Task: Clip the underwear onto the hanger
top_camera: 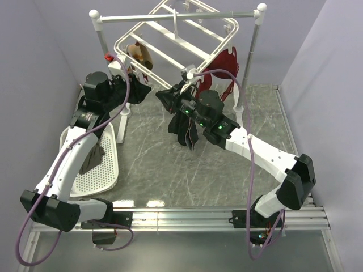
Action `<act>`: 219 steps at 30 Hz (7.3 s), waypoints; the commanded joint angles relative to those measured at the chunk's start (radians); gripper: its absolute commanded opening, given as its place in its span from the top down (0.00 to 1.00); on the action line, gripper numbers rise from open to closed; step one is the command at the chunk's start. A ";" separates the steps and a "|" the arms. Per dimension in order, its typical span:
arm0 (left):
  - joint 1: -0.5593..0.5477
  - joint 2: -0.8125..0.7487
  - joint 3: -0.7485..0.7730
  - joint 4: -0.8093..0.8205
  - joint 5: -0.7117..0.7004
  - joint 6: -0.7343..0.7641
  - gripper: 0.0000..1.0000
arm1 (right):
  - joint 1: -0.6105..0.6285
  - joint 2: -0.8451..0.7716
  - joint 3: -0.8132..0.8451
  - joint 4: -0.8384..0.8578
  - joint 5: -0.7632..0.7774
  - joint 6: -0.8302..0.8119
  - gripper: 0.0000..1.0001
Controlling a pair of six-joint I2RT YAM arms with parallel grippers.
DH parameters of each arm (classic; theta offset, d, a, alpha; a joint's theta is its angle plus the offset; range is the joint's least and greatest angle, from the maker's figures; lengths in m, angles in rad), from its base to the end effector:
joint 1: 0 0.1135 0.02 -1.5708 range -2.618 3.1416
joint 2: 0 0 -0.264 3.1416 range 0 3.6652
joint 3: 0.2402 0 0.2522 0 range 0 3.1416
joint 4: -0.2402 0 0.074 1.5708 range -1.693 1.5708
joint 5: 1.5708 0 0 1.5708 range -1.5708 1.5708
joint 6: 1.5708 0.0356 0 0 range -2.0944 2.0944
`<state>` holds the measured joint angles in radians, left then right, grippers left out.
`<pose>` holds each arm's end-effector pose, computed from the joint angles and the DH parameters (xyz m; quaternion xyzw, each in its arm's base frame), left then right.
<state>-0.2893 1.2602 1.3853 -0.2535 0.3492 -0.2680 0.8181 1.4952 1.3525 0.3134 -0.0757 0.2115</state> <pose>0.2663 -0.0920 0.4412 0.1226 0.7383 -0.3043 0.5893 0.2434 0.2638 0.4199 -0.2199 0.6058 0.3975 0.6532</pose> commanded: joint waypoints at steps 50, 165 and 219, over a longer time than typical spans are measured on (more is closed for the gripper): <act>-0.051 0.090 -0.140 0.493 0.372 0.457 0.63 | -0.125 -0.062 -0.168 0.161 0.022 -0.087 0.68; -0.152 0.103 0.003 0.327 0.102 -0.111 0.42 | -0.137 -0.032 -0.112 0.118 -0.101 -0.136 1.00; -0.172 0.034 -0.061 0.333 0.008 -0.218 0.41 | -0.128 -0.036 -0.102 0.108 -0.110 -0.127 1.00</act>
<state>-0.4545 1.3293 1.3125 0.0196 0.2966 -0.4667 0.6781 1.4868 1.2060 0.4023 -0.1631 0.0841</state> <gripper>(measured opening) 0.591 0.259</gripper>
